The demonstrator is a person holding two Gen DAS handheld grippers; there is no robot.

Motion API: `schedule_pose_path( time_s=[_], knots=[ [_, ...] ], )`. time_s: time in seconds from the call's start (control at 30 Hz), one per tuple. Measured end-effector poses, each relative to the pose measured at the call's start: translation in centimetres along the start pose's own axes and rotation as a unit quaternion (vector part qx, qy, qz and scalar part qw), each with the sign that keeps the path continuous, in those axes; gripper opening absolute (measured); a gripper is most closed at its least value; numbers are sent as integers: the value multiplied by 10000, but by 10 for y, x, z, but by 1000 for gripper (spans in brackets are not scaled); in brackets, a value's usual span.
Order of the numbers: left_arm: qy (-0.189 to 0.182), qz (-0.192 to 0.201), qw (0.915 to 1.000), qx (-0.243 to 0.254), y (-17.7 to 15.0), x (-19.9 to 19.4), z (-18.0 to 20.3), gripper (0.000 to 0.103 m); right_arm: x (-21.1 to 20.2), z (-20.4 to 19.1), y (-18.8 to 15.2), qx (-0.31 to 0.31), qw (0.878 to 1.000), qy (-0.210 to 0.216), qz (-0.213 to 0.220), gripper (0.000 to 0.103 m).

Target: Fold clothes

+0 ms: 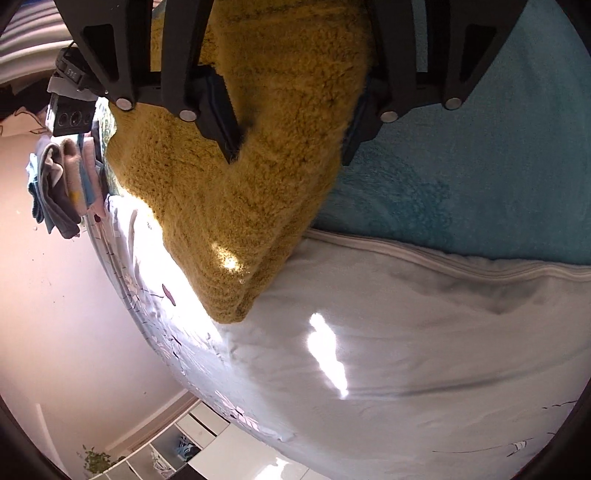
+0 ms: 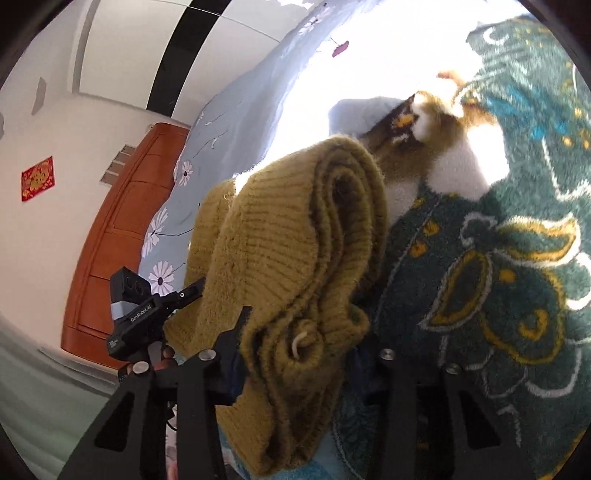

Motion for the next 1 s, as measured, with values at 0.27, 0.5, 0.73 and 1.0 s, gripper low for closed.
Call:
schedule_pose_path(
  time_s=[0.27, 0.5, 0.73, 1.0],
  knots=[
    [47, 859, 9961, -188, -28, -61, 15, 31, 2, -37, 29, -623, 9963, 282, -525, 37],
    [-106, 1613, 9852, -573, -83, -112, -5, 31, 11, -66, 49, -1481, 9774, 643, -1362, 37],
    [25, 1162, 9863, -1169, -115, -64, -38, 34, 32, -14, 29, -1258, 9767, 255, -1722, 36],
    [44, 974, 9887, -1139, -101, -64, -39, 51, 39, -18, 27, -1105, 9804, 235, -1614, 41]
  ],
)
Point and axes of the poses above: each gripper's, at about its wrist camera, not at the fingertips, and x roughly the way its jaws point, z to its right, y to its top, the point moved 10 cm from there along x, roughly the way its jaws point, and after that the axes turned 11 degrees about y, right-handed, at the moved point
